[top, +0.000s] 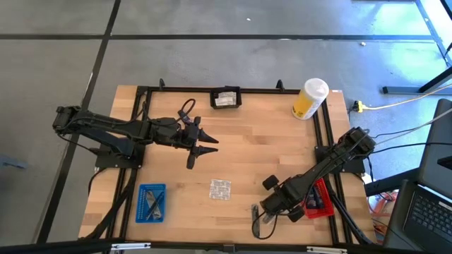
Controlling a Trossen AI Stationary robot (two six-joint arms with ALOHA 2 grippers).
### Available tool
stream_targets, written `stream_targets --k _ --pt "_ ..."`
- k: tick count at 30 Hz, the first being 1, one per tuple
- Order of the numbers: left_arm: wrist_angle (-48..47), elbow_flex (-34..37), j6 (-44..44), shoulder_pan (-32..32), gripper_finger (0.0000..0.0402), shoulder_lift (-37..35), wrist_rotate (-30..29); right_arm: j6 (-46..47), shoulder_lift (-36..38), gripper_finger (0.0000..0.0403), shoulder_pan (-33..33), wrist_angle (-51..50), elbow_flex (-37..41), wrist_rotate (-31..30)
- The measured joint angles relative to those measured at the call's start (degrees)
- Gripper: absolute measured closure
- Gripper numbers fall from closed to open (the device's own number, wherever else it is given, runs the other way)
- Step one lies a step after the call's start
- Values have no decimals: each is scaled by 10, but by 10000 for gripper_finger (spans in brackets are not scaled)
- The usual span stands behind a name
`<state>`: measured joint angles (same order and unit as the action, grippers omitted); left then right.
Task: Pick & Place Travel size toiletries
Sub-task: Put the black comb into the blue bin
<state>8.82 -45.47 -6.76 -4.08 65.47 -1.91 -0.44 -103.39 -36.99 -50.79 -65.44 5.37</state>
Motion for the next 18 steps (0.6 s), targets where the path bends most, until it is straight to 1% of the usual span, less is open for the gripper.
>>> stream_targets --k 9,14,18 --pt "0 0 0 0 272 0 0 4 2 402 -3 -14 -13 -4" --pt "0 0 0 0 272 0 0 10 3 402 -19 -19 -13 -50" --pt "0 0 0 0 272 0 0 7 3 403 -32 -19 -13 -100"
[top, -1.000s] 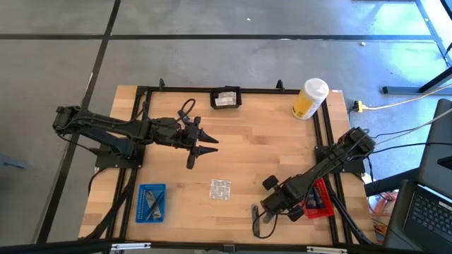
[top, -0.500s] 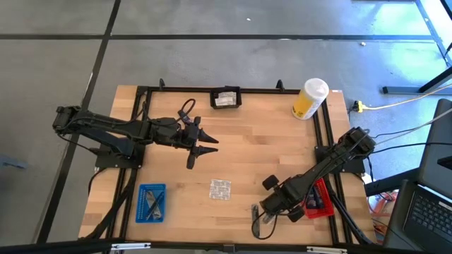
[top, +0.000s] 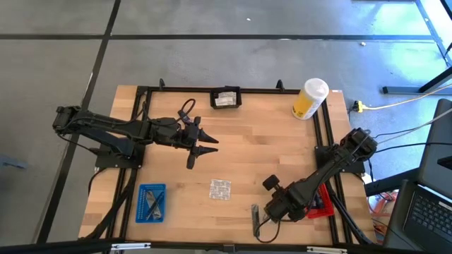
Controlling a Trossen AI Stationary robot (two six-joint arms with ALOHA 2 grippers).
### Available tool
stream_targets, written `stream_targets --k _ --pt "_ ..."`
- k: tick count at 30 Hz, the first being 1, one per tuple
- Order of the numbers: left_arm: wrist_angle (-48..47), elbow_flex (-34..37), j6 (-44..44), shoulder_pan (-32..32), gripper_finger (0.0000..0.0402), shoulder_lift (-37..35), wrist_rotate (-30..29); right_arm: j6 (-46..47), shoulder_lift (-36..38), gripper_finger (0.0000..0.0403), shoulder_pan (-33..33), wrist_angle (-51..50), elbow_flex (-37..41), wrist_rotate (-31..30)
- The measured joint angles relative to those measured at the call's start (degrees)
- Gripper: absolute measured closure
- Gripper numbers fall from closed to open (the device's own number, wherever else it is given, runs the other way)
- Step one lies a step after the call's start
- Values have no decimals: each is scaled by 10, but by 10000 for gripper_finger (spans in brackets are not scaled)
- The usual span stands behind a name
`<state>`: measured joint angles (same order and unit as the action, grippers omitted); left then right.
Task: Pick & Place Travel size toiletries
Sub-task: Put the black comb into the blue bin
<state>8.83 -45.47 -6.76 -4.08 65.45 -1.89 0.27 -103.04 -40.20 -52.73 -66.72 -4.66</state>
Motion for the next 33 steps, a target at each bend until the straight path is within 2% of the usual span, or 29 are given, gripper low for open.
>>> stream_targets --k 33 --pt "2 0 -15 0 272 0 0 7 1 403 -6 0 0 -5"
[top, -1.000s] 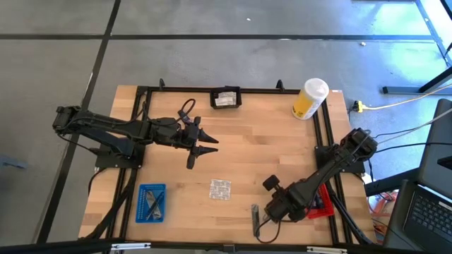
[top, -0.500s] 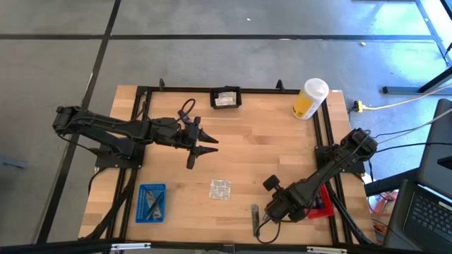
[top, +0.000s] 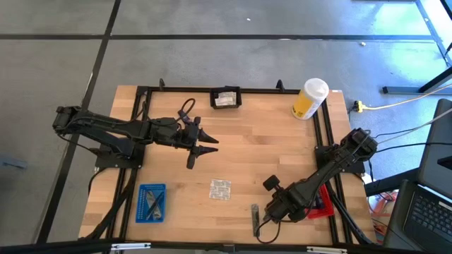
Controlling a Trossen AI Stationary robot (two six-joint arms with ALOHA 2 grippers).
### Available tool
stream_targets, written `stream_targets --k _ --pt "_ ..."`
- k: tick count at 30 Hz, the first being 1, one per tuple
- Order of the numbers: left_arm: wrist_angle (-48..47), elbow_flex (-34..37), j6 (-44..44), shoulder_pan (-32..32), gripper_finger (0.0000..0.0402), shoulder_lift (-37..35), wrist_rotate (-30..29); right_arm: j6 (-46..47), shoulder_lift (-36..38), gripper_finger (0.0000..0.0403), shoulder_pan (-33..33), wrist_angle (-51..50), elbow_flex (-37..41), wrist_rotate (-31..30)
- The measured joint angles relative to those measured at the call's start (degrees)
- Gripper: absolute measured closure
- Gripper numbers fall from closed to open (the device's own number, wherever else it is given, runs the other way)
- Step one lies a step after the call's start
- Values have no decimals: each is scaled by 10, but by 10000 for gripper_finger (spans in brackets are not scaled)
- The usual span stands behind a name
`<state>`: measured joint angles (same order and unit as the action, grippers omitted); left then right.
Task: Pick & Place Travel size toiletries
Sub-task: Put the black comb into the blue bin
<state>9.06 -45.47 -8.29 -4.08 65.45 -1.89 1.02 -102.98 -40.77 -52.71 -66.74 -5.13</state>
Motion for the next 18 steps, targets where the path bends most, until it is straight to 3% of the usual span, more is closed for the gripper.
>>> stream_targets --k 6,9,15,18 --pt "1 0 -90 0 272 0 0 19 0 403 0 0 0 7" --pt "2 0 -148 1 272 0 -9 37 0 403 0 2 0 45" --pt "0 0 -395 1 272 0 -92 61 0 403 0 55 0 176" --pt "-2 0 -414 2 272 0 -102 61 0 403 0 86 0 183"
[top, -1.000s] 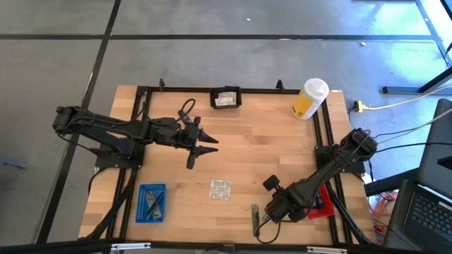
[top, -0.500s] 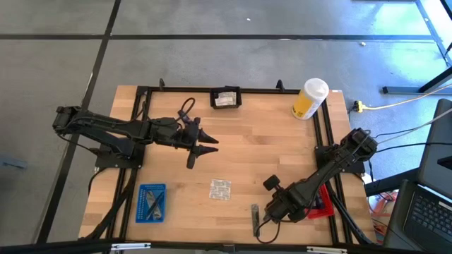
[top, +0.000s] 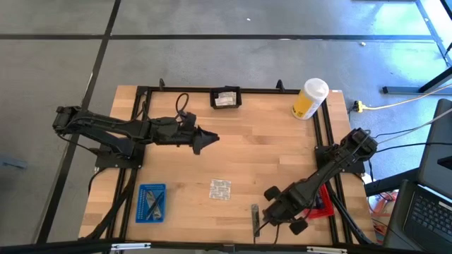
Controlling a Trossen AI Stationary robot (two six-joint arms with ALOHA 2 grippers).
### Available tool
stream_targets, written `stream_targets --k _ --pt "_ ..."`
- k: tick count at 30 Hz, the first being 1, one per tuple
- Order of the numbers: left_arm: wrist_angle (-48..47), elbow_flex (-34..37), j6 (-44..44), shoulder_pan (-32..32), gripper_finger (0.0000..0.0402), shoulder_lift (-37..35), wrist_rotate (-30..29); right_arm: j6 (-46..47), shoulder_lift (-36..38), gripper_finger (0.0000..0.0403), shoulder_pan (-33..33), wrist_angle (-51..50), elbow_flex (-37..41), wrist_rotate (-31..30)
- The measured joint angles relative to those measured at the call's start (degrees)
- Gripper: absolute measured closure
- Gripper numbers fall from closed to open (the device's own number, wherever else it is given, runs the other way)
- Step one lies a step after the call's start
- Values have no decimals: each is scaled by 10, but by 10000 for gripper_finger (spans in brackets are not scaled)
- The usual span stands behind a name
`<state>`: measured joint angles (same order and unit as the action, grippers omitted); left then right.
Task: Pick & Place Travel size toiletries
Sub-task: Put the black comb into the blue bin
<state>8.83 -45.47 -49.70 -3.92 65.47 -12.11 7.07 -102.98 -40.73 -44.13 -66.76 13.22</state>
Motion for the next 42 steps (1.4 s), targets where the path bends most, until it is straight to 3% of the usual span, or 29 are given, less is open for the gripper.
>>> stream_targets --k 5,10,13,24,29,35,42 --pt "0 0 65 0 272 0 0 1 0 402 0 4 0 -24" --pt "-15 0 294 0 272 0 0 63 0 376 1 4 0 -129" --pt "-26 0 374 -1 272 0 7 69 0 344 0 4 0 -134" --pt "-25 0 370 -1 272 0 32 45 -1 166 -6 -18 4 -141" --pt "-26 0 370 -1 272 0 32 41 -25 116 -6 -22 25 -143" --pt "-26 0 370 -1 272 0 32 32 -45 117 -6 -26 35 -133" --pt "-26 0 370 -1 272 0 32 30 -47 188 -6 -19 40 -110"
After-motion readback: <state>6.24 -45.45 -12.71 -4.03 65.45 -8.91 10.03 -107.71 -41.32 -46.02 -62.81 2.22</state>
